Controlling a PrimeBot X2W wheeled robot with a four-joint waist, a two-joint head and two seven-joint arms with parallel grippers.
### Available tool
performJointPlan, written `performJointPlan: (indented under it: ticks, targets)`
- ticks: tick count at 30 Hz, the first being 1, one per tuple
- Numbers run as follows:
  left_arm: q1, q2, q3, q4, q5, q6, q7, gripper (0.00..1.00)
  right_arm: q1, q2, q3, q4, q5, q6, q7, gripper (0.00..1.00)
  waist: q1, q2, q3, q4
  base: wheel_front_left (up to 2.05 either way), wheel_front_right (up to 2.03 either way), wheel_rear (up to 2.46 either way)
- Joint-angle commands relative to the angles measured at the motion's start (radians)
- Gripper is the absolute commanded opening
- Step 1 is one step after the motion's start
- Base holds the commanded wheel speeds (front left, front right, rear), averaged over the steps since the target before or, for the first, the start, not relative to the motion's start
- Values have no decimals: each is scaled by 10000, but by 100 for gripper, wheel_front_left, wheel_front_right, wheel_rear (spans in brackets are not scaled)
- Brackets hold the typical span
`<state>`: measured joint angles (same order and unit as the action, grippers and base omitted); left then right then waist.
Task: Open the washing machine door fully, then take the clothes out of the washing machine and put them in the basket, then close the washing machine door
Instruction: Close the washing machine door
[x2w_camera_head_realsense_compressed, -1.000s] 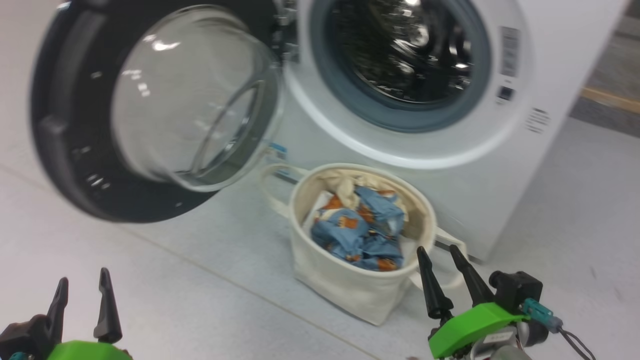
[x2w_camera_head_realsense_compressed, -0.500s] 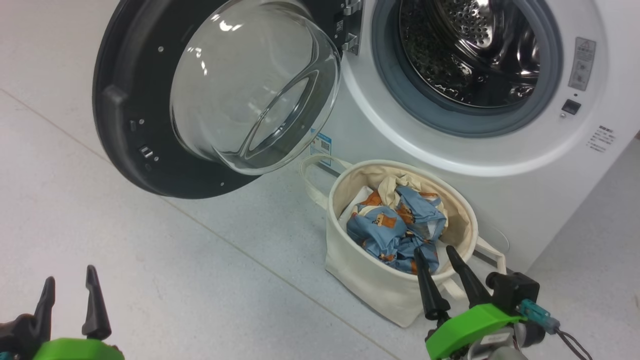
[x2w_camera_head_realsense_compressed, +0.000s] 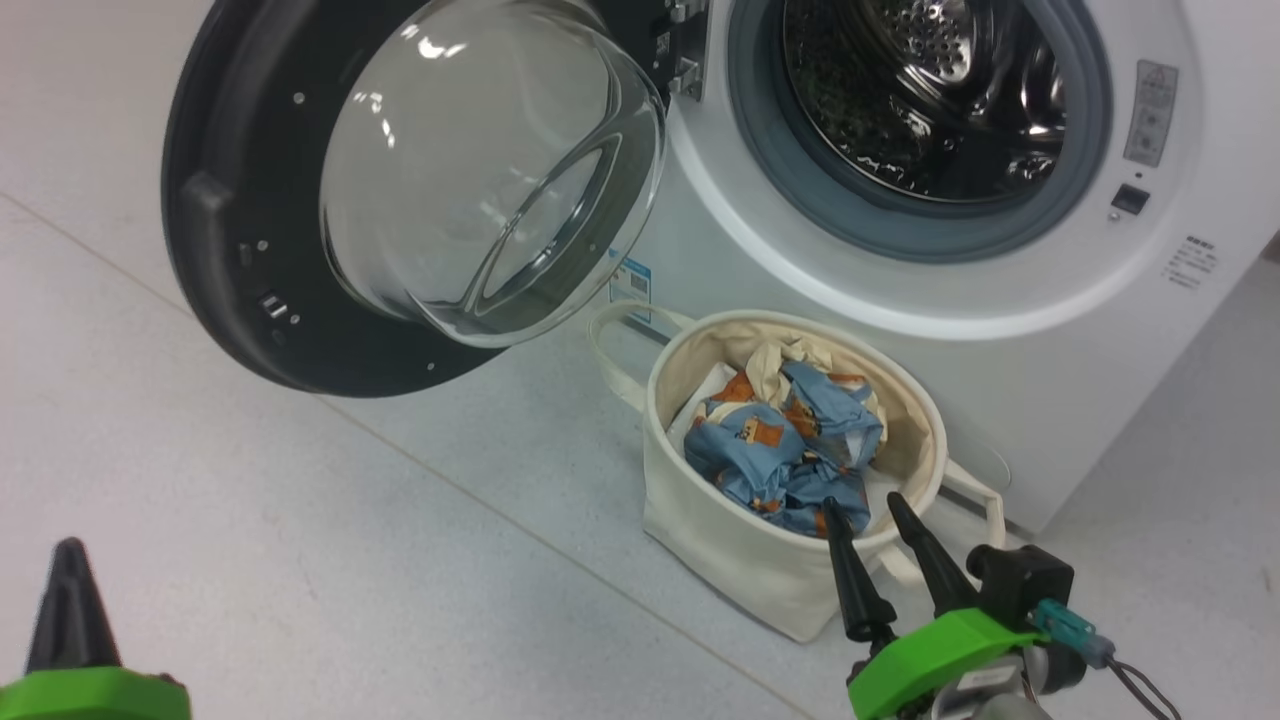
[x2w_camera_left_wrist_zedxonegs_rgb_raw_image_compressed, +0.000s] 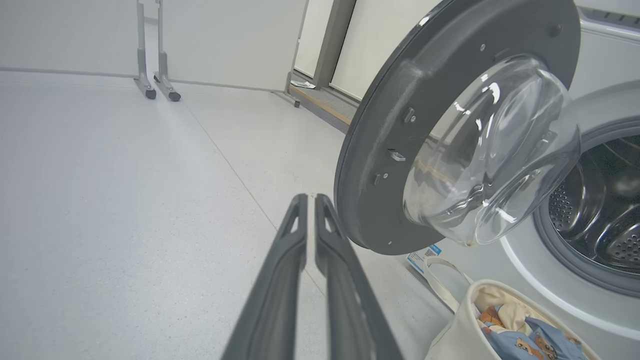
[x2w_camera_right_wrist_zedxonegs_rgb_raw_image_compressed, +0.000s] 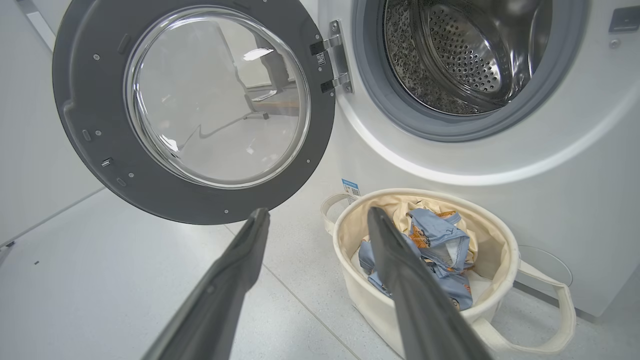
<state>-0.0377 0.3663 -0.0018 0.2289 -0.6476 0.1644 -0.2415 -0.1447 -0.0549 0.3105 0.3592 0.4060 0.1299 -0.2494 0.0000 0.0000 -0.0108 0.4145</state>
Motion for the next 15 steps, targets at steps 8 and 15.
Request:
performJointPlan:
  ticks: [8,15]
  targets:
    - [-1539,689,1950,271,-2261,-908,616,0,-704,-37,233,-338,-212,8,-124,100,0,0,585,-229,0,0,0]
    - [-3440,1702,3269,1506,-5004,-1600,2902,0,-993,-289,306,-329,-317,8,-124,100,0,0,980,-441,0,0,0]
